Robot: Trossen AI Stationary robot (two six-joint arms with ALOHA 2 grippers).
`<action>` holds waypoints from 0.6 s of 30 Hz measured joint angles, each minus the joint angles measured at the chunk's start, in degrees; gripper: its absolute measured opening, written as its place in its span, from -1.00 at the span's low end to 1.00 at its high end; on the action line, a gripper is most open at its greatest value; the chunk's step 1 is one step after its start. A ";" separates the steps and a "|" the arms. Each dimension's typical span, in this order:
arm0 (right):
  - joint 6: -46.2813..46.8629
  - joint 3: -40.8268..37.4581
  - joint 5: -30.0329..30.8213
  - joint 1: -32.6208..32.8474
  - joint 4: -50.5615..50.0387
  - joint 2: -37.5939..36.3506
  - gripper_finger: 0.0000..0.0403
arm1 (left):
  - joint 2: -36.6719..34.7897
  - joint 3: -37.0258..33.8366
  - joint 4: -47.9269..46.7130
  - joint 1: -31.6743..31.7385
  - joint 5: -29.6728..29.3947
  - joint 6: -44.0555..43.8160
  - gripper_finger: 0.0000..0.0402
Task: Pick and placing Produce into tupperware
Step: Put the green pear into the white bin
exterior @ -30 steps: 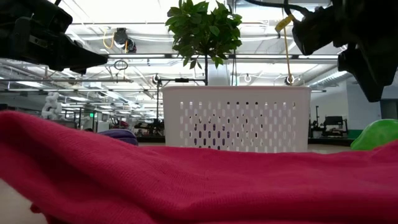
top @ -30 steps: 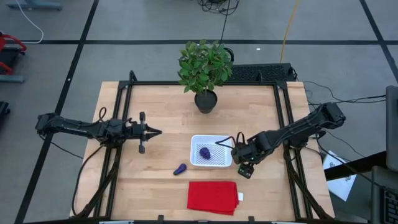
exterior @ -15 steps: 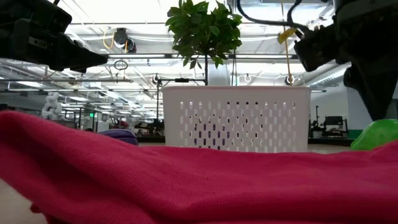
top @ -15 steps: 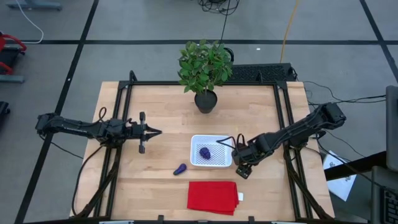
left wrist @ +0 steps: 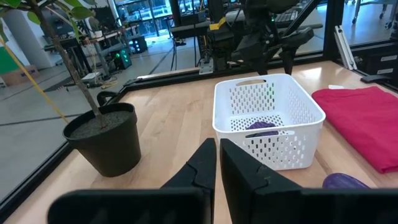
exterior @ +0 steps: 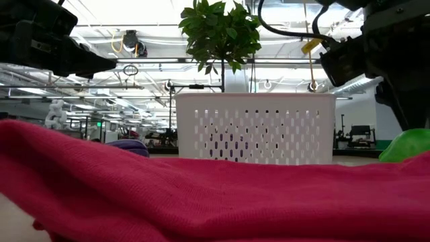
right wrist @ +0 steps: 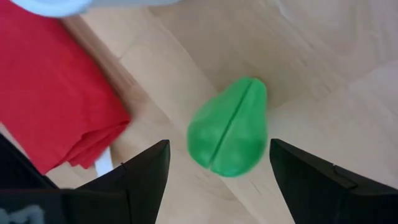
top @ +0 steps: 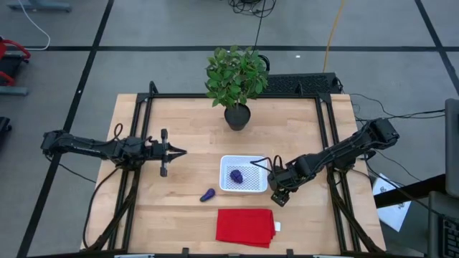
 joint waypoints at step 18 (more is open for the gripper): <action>2.96 -8.34 -0.28 0.04 10.70 -0.02 0.33 | 0.00 0.00 -0.02 0.00 0.00 -0.11 -0.87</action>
